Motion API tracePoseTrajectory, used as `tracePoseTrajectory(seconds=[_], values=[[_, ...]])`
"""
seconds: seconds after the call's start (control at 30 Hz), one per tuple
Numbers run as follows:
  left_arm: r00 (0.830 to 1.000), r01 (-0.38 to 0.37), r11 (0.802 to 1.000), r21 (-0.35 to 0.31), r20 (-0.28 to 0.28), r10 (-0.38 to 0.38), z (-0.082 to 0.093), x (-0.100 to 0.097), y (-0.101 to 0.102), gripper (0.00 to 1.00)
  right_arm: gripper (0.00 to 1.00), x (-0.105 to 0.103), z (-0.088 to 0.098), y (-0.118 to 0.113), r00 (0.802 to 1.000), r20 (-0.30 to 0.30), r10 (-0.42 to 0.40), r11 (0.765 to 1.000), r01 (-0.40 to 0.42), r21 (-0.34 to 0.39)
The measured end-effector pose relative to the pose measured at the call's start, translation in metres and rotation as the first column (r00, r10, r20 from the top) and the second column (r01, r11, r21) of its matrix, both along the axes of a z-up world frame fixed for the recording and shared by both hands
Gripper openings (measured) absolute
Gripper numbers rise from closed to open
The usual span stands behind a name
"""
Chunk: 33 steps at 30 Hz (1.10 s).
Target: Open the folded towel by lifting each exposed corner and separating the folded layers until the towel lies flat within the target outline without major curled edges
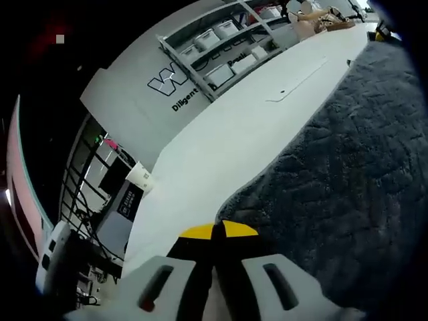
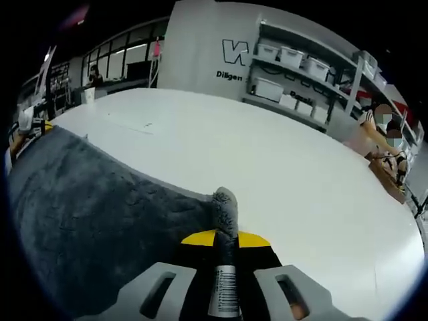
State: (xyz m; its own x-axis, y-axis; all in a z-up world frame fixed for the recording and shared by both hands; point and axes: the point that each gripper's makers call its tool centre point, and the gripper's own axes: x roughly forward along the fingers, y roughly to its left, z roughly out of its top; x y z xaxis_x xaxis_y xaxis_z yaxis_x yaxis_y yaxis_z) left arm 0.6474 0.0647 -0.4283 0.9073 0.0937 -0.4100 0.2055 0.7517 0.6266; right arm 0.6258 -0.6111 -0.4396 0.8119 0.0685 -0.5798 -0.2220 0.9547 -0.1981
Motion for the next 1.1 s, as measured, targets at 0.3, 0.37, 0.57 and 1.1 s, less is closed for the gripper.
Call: tracePoseTrajectory(seconds=[0.3, 0.37, 0.57, 1.1], values=[[1.000, -0.018, 0.999, 0.032, 0.005, 0.018, 0.001, 0.002, 0.006, 0.02, 0.04, 0.002, 0.002, 0.001, 1.000, 0.003, 0.023, 0.998, -0.022, -0.056], [1.000, -0.021, 0.999, 0.029, 0.006, 0.021, 0.001, 0.002, 0.006, 0.02, 0.04, 0.003, 0.002, 0.002, 1.000, 0.003, 0.027, 0.997, -0.027, -0.069], [0.999, -0.033, 0.999, -0.002, 0.011, 0.033, 0.001, 0.002, 0.007, 0.02, 0.20, 0.004, 0.006, -0.003, 1.000, 0.011, 0.002, 0.996, -0.001, -0.092], [0.996, -0.088, 0.914, -0.396, -0.018, 0.088, 0.007, -0.010, 0.001, 0.22, 0.45, 0.001, 0.045, -0.005, 0.991, 0.122, -0.047, 0.998, 0.041, 0.048]])
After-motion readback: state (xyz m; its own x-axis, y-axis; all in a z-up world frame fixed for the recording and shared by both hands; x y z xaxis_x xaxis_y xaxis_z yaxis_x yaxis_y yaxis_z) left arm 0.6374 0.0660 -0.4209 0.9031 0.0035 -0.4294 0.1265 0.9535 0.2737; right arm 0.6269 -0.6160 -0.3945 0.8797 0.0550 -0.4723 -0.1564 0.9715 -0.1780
